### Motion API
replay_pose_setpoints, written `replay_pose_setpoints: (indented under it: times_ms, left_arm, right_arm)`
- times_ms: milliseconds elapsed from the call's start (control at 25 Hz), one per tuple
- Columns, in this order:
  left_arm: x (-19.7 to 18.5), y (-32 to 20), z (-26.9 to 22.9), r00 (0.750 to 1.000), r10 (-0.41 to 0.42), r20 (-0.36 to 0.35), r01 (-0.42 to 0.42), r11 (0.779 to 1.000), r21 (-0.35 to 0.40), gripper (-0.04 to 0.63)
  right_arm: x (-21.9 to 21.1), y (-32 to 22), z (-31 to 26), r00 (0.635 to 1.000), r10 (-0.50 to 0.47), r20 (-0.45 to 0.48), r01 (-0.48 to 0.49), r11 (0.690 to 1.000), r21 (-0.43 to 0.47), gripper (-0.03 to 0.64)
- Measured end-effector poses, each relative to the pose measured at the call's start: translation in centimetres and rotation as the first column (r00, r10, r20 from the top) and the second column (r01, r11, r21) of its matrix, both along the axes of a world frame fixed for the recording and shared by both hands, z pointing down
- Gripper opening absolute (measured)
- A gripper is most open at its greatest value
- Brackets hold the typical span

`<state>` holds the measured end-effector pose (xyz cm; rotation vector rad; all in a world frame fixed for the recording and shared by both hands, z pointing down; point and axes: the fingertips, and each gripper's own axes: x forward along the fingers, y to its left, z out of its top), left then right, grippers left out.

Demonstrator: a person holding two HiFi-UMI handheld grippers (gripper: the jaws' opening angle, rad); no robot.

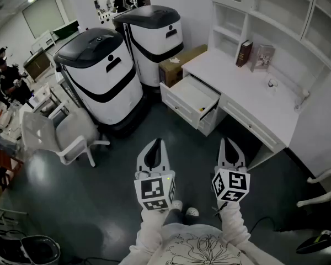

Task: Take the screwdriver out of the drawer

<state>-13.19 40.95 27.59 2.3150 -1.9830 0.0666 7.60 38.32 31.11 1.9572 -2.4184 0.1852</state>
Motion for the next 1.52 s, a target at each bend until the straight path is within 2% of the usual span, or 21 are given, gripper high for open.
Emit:
replay_pose_setpoints:
  times_ms: [480,1000,1520]
  left_arm:
    - [-0.7,-1.2,0.4,1.000,-0.001,-0.010,0.001,1.000,-0.014,0.009]
    - [-2.7,-5.3,1.5,1.000,0.027,-0.008,-0.027,0.999,-0.022,0.009]
    - [-4.5,-8.4,4.3,0.997,0.074,-0.014,-0.075,0.994,-0.082,0.010]
  right_arm:
    - [-0.7,-1.0,0.4,1.000,0.003,-0.006,-0.003,1.000,-0.014,0.003]
    - [-2.5,-4.5,1.1,0.999,0.042,0.002,-0.042,0.999,-0.014,0.003]
    - [-4.8,-6.5,3.9,0.997,0.070,-0.018,-0.071,0.995,-0.075,0.003]
